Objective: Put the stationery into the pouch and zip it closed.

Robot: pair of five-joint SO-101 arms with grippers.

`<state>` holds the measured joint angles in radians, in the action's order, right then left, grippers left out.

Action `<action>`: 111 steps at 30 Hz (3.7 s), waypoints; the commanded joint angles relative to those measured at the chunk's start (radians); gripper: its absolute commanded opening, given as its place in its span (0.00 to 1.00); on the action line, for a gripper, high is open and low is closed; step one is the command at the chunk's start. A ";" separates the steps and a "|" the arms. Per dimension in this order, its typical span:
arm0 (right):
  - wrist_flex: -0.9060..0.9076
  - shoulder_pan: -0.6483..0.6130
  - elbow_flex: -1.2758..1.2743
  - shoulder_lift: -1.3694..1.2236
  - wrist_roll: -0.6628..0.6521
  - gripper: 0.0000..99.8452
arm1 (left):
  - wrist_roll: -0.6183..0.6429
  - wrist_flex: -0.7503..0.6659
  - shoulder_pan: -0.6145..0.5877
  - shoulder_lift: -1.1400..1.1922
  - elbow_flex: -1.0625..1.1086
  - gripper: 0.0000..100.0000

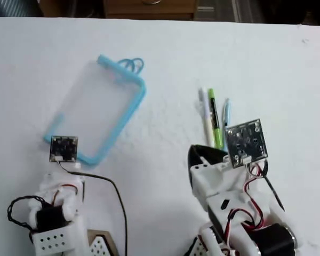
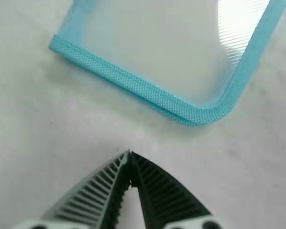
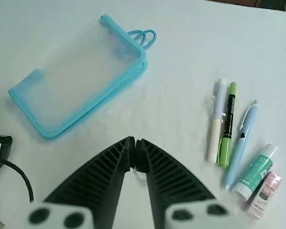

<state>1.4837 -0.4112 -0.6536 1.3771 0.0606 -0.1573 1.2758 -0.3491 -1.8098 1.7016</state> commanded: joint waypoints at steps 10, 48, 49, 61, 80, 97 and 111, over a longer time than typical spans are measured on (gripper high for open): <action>0.145 0.180 0.336 -0.289 -0.081 0.02 | -0.003 0.005 -0.005 -0.005 -0.009 0.03; 0.278 -0.047 0.450 -0.849 0.078 0.02 | -0.006 -0.060 -0.004 -0.005 -0.015 0.04; 0.278 -0.044 0.450 -0.849 0.078 0.02 | -0.008 -0.083 -0.005 -0.005 -0.017 0.07; 0.265 -0.048 0.454 -0.858 0.072 0.09 | -0.009 -0.167 -0.038 -0.002 -0.295 0.15; 0.278 -0.042 0.450 -0.860 0.032 0.10 | 0.020 -0.140 0.384 1.377 -1.263 0.21; 0.274 0.044 0.454 -0.862 0.032 0.43 | 0.261 -0.201 0.420 2.417 -1.979 0.18; 0.248 0.038 0.489 -0.977 0.034 0.43 | -0.138 0.210 0.435 2.497 -2.082 0.02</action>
<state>1.7047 -0.3759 -0.2317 0.4381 0.1020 -0.2570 1.3894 0.1051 0.6974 -0.3667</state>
